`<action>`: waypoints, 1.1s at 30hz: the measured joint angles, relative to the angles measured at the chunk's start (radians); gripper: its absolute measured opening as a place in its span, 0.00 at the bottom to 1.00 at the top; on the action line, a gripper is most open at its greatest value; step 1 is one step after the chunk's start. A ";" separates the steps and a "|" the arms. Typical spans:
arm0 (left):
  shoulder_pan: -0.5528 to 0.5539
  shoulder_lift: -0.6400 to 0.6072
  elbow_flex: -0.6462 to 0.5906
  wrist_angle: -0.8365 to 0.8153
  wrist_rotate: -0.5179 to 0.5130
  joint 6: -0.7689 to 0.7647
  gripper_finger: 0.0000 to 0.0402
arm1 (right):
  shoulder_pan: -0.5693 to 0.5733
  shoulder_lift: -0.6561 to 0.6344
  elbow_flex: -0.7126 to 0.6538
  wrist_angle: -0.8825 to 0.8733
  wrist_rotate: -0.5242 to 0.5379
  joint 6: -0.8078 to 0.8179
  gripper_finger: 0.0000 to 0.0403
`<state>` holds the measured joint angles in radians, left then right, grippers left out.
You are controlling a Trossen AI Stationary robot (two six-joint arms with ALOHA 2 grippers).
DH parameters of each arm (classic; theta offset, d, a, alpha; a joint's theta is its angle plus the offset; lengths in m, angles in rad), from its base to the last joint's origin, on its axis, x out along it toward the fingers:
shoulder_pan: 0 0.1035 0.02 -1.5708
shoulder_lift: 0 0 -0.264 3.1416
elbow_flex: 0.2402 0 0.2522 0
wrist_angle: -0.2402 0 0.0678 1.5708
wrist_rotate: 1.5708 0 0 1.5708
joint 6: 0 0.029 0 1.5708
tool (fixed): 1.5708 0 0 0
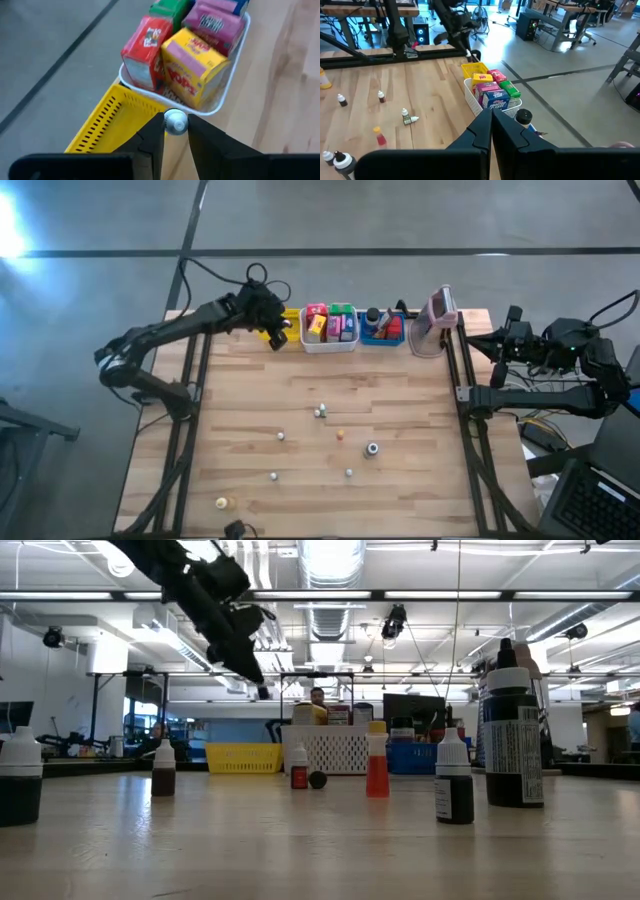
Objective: Pick & Place Kitchen Items
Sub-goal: Put the black food coloring bottle into the yellow basket
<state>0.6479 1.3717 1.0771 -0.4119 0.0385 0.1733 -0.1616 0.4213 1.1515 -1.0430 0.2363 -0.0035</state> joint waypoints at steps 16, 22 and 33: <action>0.199 0.260 0.106 0.013 0.161 0.176 0.22 | 0.000 0.000 0.000 0.000 0.000 -0.004 0.02; 0.201 0.265 0.114 0.004 0.161 0.186 0.22 | 0.000 0.000 0.000 0.000 0.000 -0.004 0.02; 0.201 0.305 0.138 -0.045 0.201 0.340 0.35 | 0.000 0.000 0.000 0.000 0.000 -0.001 0.02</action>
<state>0.8490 1.6772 1.2152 -0.4566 0.2391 0.5136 -0.1616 0.4213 1.1515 -1.0431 0.2365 -0.0047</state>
